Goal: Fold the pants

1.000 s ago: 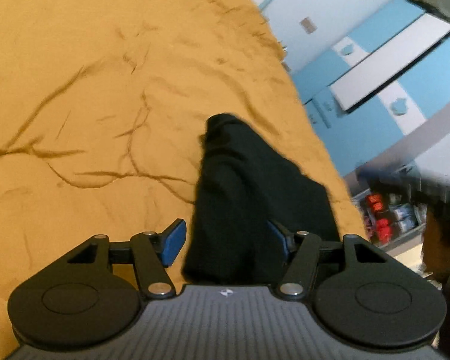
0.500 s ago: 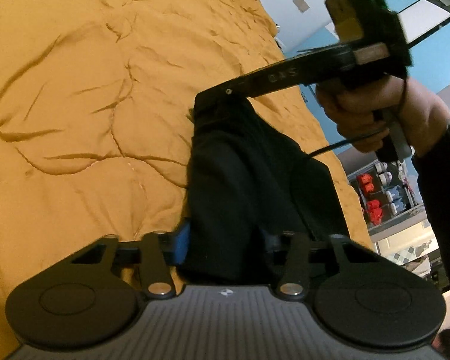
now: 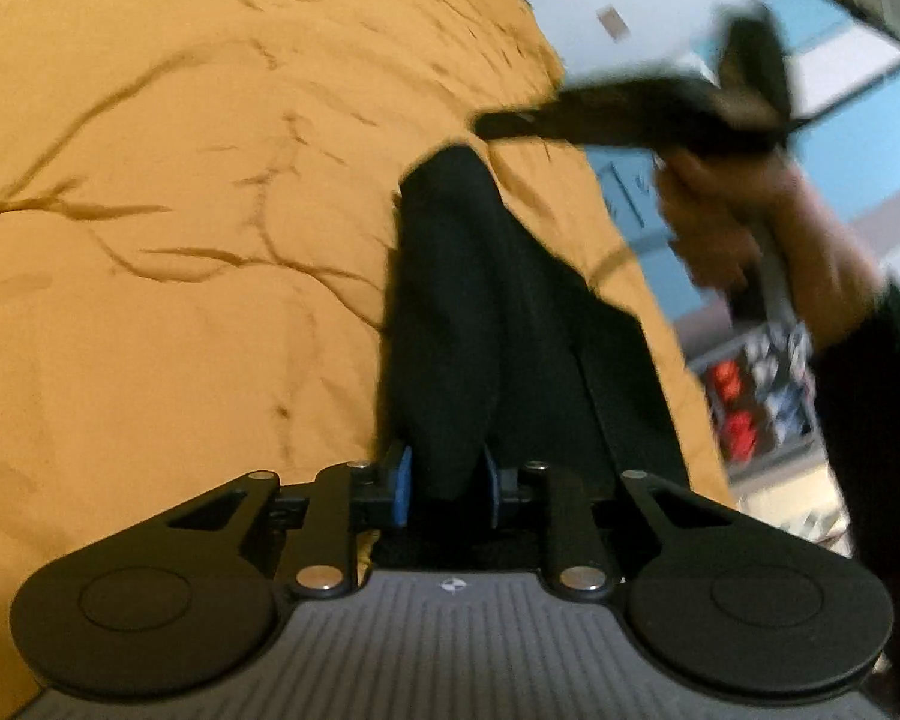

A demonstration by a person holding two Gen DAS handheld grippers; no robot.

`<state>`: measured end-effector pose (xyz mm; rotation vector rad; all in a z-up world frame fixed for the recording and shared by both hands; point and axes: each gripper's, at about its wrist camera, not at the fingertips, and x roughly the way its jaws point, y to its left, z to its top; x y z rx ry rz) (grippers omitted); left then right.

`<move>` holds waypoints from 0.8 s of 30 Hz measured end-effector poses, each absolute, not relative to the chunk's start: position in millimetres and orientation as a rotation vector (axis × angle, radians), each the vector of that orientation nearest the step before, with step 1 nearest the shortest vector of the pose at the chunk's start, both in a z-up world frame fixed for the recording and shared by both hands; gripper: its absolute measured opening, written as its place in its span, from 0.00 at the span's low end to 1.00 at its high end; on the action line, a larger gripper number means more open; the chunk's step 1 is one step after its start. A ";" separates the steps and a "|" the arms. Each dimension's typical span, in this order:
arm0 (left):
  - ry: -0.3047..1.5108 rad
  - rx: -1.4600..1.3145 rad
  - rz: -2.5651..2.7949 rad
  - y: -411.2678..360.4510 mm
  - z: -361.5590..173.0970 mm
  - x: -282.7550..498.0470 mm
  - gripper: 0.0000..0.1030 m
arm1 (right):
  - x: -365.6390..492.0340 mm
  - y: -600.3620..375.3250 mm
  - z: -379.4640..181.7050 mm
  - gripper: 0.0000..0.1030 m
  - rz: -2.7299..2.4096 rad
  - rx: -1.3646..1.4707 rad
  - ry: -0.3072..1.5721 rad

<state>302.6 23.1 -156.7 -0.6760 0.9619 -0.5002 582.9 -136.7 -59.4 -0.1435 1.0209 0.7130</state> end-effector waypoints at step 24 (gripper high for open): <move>0.878 -0.560 -0.418 15.6 -103.8 320.2 0.65 | 401.3 -290.6 -71.1 0.60 0.425 0.108 1.023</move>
